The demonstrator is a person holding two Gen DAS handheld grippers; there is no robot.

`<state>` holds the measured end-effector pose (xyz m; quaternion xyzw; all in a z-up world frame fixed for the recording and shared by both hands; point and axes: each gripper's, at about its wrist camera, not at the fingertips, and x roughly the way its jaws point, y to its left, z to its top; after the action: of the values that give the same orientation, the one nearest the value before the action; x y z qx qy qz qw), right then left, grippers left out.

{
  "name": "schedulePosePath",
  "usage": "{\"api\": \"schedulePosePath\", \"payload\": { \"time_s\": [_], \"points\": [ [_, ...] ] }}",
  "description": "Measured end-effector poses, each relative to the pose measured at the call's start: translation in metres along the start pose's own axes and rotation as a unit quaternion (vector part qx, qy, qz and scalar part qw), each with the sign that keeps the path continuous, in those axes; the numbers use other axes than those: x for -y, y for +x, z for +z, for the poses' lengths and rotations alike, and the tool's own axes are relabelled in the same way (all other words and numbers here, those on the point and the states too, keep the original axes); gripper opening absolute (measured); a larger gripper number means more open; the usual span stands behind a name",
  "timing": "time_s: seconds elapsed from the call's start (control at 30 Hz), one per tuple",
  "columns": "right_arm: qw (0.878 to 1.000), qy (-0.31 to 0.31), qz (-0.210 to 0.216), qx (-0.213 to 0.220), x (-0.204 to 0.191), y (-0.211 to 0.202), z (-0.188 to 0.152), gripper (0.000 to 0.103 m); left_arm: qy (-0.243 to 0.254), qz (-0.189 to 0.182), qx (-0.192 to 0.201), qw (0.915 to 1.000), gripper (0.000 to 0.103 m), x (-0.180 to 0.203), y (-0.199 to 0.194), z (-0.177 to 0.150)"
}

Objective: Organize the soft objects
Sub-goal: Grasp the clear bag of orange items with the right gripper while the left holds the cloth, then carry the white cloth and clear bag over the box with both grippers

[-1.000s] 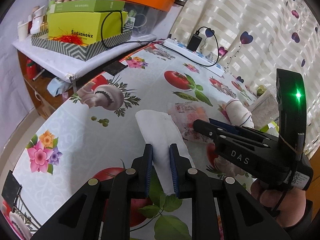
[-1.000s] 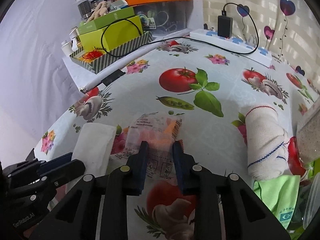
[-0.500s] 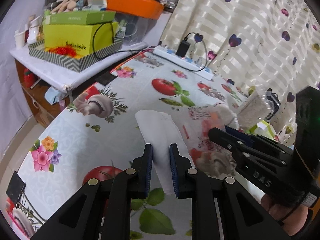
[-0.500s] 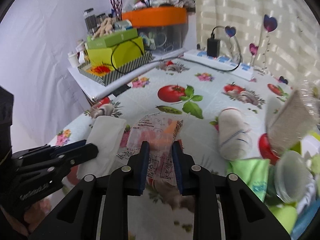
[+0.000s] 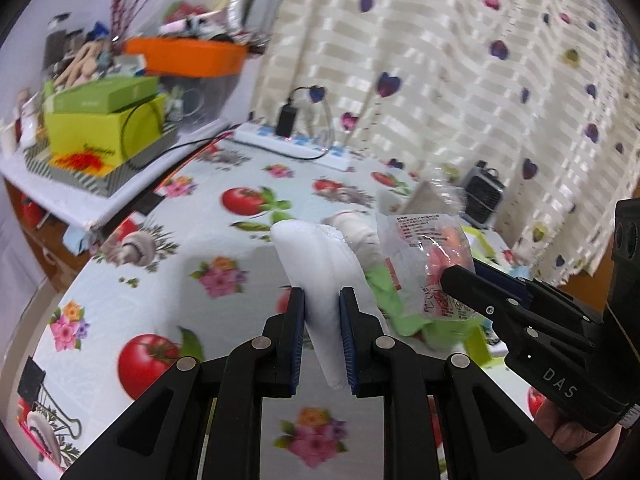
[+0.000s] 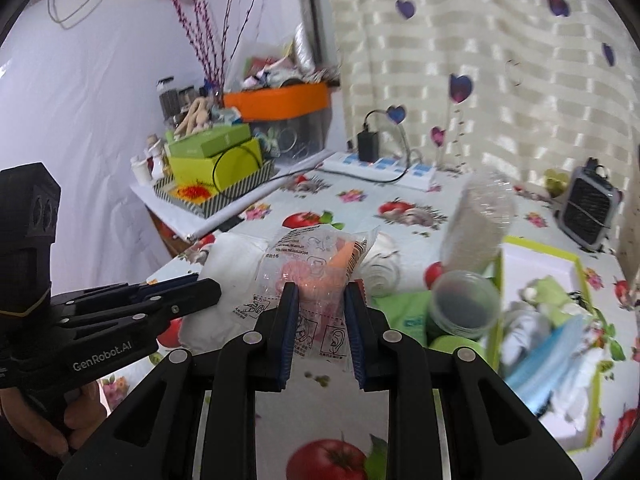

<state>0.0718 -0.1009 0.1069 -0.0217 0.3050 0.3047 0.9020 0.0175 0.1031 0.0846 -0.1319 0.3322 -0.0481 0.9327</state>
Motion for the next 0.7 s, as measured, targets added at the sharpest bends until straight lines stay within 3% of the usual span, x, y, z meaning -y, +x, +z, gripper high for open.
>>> {"api": "schedulePosePath", "payload": {
  "time_s": [0.3,0.7],
  "points": [
    [0.999,0.023,-0.020,0.022,0.025,-0.035,-0.011,0.024,0.038,-0.033,0.007,0.9987,0.017,0.043,-0.011,-0.001],
    [0.998,0.041,-0.034,0.030,0.047,-0.052,-0.019,0.024,0.062,-0.051,0.002,0.9968,0.016,0.071,-0.005,0.000]
  ]
}}
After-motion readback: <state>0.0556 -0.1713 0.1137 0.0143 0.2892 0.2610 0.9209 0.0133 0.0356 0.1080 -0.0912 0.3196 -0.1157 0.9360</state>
